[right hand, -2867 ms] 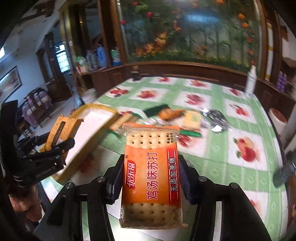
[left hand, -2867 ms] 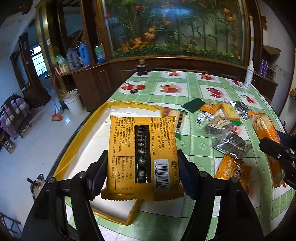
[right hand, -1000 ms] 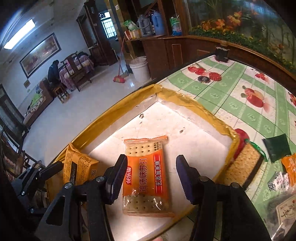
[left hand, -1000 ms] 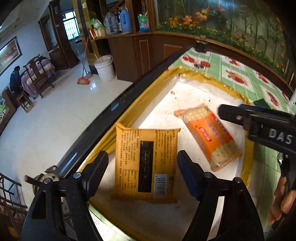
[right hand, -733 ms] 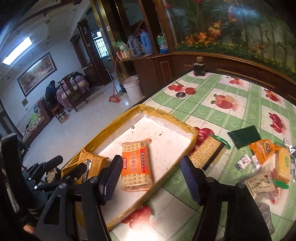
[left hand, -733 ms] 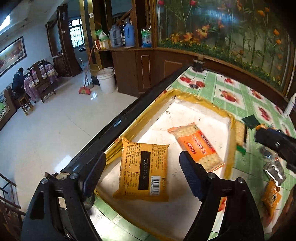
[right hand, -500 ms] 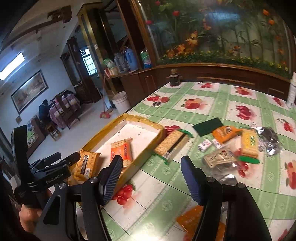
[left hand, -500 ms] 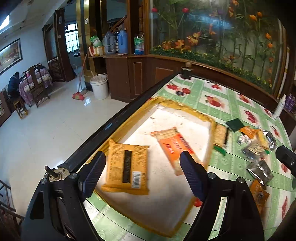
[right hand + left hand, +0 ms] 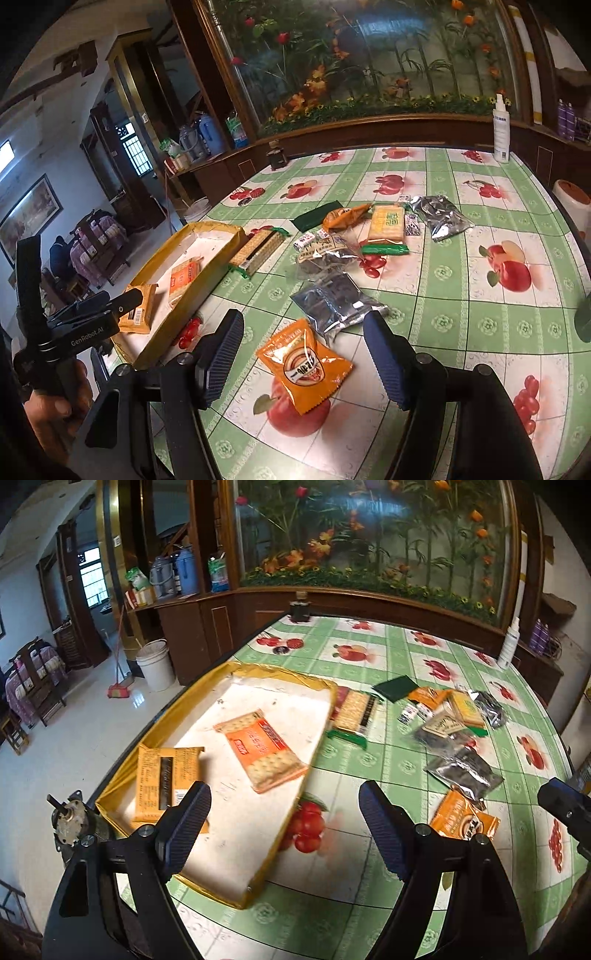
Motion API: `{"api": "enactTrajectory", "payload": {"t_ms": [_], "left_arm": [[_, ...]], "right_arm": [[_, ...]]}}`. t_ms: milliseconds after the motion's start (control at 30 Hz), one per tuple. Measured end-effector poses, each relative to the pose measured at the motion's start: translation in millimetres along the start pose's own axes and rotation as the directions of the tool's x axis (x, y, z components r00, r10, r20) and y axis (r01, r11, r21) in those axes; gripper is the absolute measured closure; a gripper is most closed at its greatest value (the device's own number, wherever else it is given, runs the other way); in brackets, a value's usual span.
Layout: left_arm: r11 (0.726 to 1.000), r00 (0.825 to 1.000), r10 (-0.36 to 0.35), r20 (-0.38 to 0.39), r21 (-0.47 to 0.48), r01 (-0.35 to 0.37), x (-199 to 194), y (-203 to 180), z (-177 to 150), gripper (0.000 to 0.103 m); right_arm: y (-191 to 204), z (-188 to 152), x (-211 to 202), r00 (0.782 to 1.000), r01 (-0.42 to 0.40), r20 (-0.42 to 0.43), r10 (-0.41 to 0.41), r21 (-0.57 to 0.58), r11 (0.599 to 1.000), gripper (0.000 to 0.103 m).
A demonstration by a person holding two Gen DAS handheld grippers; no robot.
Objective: Organize snacks
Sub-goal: 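Withdraw both grippers from the tray back over the table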
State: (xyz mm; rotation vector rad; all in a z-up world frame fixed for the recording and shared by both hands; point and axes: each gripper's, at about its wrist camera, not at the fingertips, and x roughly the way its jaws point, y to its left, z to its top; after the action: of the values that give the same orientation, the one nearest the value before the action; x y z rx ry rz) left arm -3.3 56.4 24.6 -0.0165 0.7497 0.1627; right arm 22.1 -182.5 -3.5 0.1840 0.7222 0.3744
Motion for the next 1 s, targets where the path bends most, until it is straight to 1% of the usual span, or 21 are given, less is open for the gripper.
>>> {"api": "enactTrajectory", "payload": {"t_ms": [200,367,467,667,767,867,1000], "left_arm": [[0.999,0.999,-0.027,-0.025,0.025,0.027,1,-14,-4,0.020],[0.998,0.999,-0.038,-0.036,0.042,0.039,1,-23,-7,0.020],[0.998,0.997,-0.047,-0.055,0.041,0.049,5,-25,-8,0.020],[0.998,0.994,-0.052,-0.098,0.032,0.055,21,-25,-9,0.020],[0.996,0.990,-0.076,-0.118,0.037,0.081,30,-29,-8,0.020],[0.991,0.986,-0.107,-0.126,0.062,0.115,40,-40,-3,0.020],[0.986,0.982,-0.110,-0.153,0.109,0.127,62,-60,7,0.020]], "right_arm": [[-6,-13,6,0.999,0.006,-0.031,-0.007,-0.011,1.000,0.033],[-10,-16,10,0.999,0.006,-0.042,-0.006,0.002,1.000,0.033],[-13,-17,14,0.999,0.010,-0.050,-0.010,0.006,1.000,0.033],[-16,-16,20,0.998,0.008,-0.065,-0.007,0.014,1.000,0.033],[-18,-16,24,0.997,0.010,-0.071,-0.009,0.014,1.000,0.032],[-22,-15,27,0.997,0.012,-0.077,-0.011,0.019,1.000,0.032],[-26,-14,28,0.997,0.012,-0.081,-0.009,0.029,1.000,0.032]]}}
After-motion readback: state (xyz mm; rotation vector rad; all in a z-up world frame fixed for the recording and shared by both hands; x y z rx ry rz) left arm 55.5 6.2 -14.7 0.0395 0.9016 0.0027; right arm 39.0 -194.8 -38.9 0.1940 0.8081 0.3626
